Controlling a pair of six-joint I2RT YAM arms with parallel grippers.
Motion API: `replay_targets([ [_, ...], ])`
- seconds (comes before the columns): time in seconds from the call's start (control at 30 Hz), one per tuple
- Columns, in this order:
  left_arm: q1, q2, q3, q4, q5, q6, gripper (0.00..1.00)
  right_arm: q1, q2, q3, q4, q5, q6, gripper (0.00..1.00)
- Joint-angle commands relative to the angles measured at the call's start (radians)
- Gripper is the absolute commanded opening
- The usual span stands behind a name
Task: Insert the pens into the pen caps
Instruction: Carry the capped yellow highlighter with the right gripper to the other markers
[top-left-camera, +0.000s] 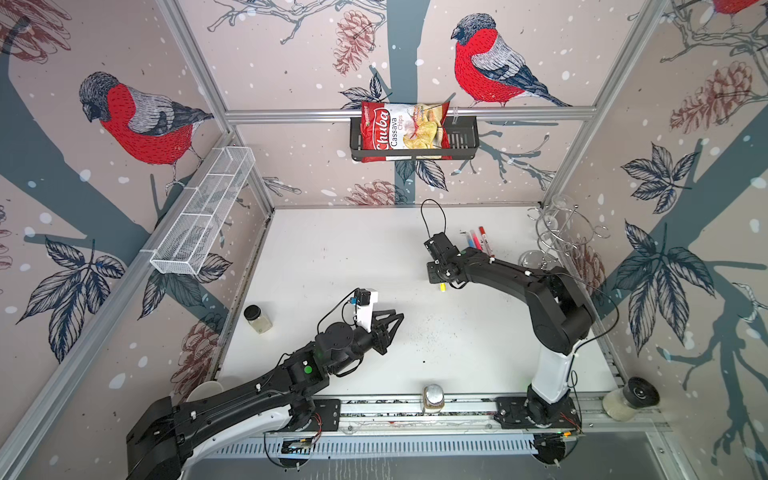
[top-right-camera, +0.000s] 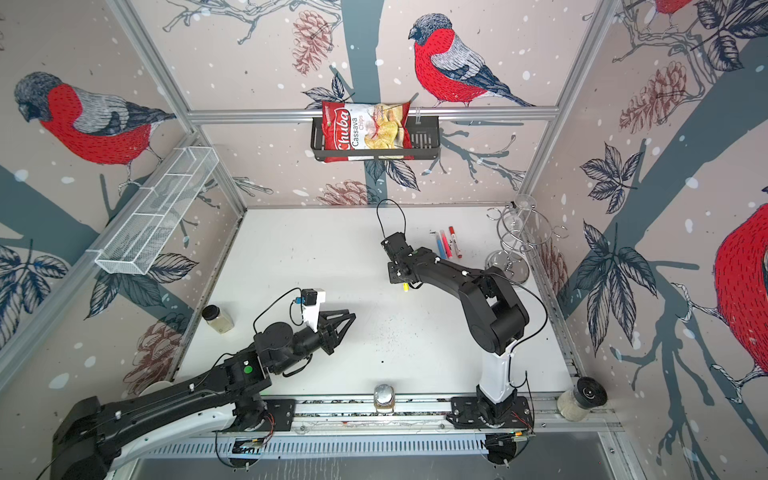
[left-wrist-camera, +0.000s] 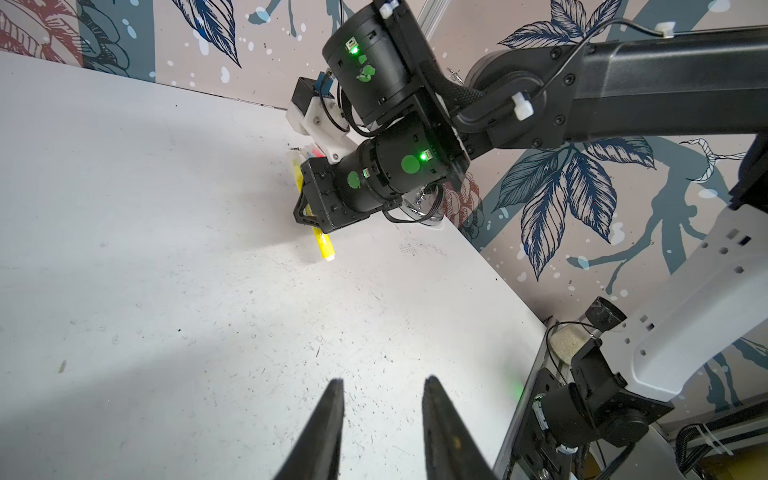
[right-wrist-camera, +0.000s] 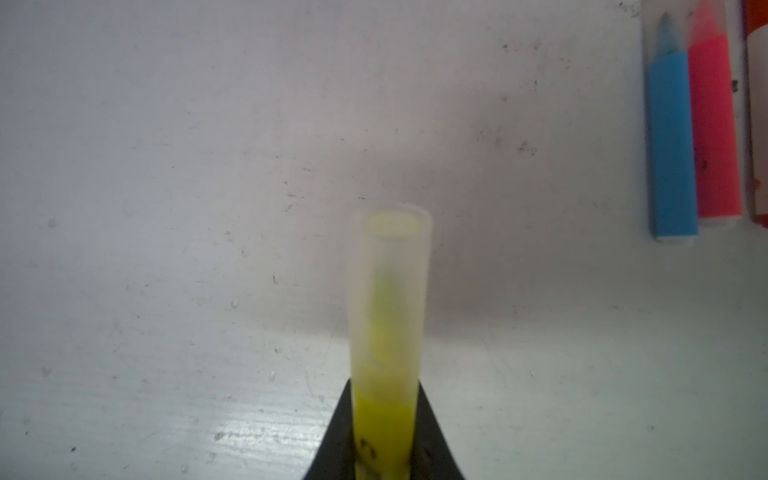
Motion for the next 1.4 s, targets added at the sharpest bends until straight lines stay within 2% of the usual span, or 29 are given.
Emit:
replay_targets([
  [0.0, 0.003, -0.003, 0.01, 0.003, -0.009, 0.001, 0.33, -0.011, 0.026, 0.034, -0.041, 0.039, -0.032, 0.02],
  [0.4, 0.003, -0.026, 0.017, -0.032, -0.027, 0.01, 0.33, -0.047, 0.107, 0.111, -0.058, 0.047, -0.082, 0.02],
  [0.97, 0.003, -0.073, 0.035, -0.091, -0.055, 0.034, 0.33, -0.185, 0.23, 0.235, -0.076, 0.039, -0.149, 0.03],
  [1.37, 0.003, -0.107, 0.03, -0.12, -0.071, 0.035, 0.33, -0.228, 0.302, 0.331, -0.119, 0.071, -0.191, 0.04],
])
